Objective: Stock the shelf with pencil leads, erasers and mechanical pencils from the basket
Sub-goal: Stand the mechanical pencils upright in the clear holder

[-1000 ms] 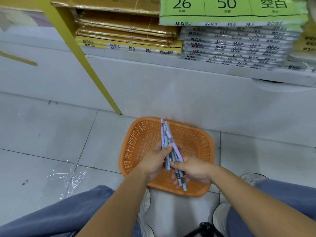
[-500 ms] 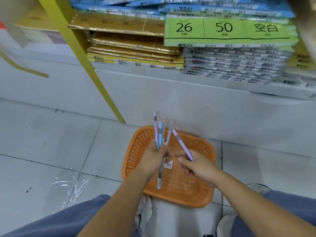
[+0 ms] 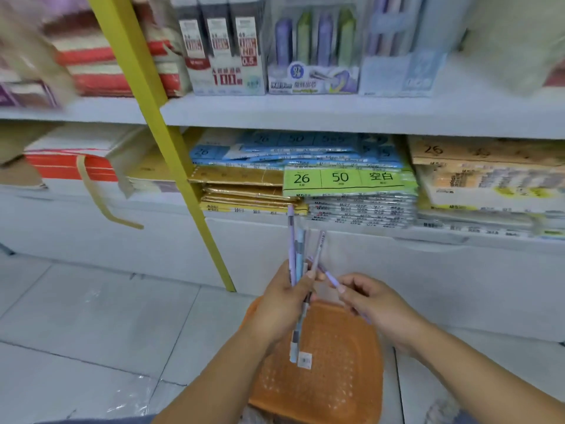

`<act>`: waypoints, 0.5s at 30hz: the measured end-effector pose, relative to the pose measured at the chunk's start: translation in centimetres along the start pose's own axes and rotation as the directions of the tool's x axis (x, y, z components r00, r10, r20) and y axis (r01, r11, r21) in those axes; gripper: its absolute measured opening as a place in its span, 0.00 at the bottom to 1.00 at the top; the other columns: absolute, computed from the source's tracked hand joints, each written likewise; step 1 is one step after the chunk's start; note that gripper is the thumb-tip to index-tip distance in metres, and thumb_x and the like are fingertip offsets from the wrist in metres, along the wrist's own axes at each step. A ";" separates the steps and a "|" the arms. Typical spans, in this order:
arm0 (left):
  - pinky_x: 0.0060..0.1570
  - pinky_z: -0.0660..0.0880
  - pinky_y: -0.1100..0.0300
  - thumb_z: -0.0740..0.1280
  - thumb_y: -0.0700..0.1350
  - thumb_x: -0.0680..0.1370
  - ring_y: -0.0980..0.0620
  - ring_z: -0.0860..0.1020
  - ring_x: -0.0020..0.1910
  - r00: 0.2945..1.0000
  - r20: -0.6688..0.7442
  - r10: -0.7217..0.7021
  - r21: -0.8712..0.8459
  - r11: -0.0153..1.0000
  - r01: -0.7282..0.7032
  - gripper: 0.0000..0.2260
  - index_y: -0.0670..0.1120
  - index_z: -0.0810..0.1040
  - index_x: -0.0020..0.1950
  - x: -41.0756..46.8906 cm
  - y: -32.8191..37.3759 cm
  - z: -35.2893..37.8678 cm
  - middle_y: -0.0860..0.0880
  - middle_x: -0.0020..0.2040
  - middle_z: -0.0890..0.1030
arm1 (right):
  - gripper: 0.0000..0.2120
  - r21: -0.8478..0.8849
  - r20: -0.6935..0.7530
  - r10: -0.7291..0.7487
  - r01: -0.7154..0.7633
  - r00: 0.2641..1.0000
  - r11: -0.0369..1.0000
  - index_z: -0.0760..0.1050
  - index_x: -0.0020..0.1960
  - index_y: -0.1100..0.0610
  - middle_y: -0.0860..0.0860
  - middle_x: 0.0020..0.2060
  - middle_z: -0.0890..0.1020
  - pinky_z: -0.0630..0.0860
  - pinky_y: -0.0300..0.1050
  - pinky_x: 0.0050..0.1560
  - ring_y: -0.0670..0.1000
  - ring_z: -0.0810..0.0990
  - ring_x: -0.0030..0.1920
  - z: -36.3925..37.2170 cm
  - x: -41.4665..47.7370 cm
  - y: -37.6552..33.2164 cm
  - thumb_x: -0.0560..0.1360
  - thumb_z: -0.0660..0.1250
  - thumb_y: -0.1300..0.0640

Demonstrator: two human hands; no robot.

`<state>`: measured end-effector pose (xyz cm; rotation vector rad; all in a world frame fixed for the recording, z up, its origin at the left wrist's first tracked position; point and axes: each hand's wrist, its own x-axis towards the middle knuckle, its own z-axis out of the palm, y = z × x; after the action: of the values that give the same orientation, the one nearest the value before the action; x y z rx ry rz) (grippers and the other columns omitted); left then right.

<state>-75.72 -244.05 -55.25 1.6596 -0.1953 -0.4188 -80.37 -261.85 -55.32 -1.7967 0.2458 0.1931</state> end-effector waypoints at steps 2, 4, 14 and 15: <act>0.44 0.74 0.54 0.62 0.50 0.83 0.56 0.76 0.36 0.998 -0.009 0.067 -0.010 0.998 -0.067 0.06 0.53 0.76 0.58 -0.4 2.7 0.1 0.56 0.41 0.82 | 0.06 0.009 0.008 -0.046 0.046 0.999 0.999 0.79 0.52 0.55 0.51 0.34 0.77 0.70 0.37 0.34 0.47 0.73 0.33 -1.1 -1.0 -2.4 0.78 0.66 0.55; 0.41 0.75 0.55 0.61 0.49 0.83 0.54 0.75 0.35 0.993 0.004 0.117 -0.012 0.993 -0.117 0.07 0.51 0.75 0.59 -0.7 5.3 0.0 0.56 0.40 0.82 | 0.06 0.012 0.021 -0.102 0.102 0.995 0.995 0.79 0.53 0.55 0.52 0.37 0.79 0.73 0.40 0.38 0.47 0.77 0.36 -2.1 -1.9 -4.9 0.78 0.66 0.56; 0.36 0.75 0.64 0.61 0.47 0.83 0.58 0.75 0.31 1.000 0.012 0.017 -0.133 0.991 -0.015 0.10 0.42 0.74 0.60 -3.5 10.0 1.0 0.57 0.33 0.79 | 0.21 0.005 0.049 -0.235 0.235 0.971 0.972 0.70 0.65 0.49 0.56 0.46 0.78 0.81 0.47 0.40 0.56 0.84 0.40 -5.2 -4.3 -12.0 0.76 0.68 0.65; 0.36 0.76 0.64 0.61 0.48 0.83 0.58 0.75 0.31 0.999 0.002 0.037 -0.116 0.993 -0.037 0.10 0.43 0.74 0.60 -3.6 10.5 1.1 0.57 0.33 0.79 | 0.28 0.016 0.050 -0.257 0.256 0.965 0.967 0.66 0.69 0.44 0.57 0.45 0.78 0.81 0.48 0.39 0.58 0.85 0.40 -5.2 -4.4 -12.4 0.75 0.68 0.67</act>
<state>-78.24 -245.14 -44.40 1.5394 -0.2006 -0.3982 -81.25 -263.84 -41.31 -1.7928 -0.0244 0.0541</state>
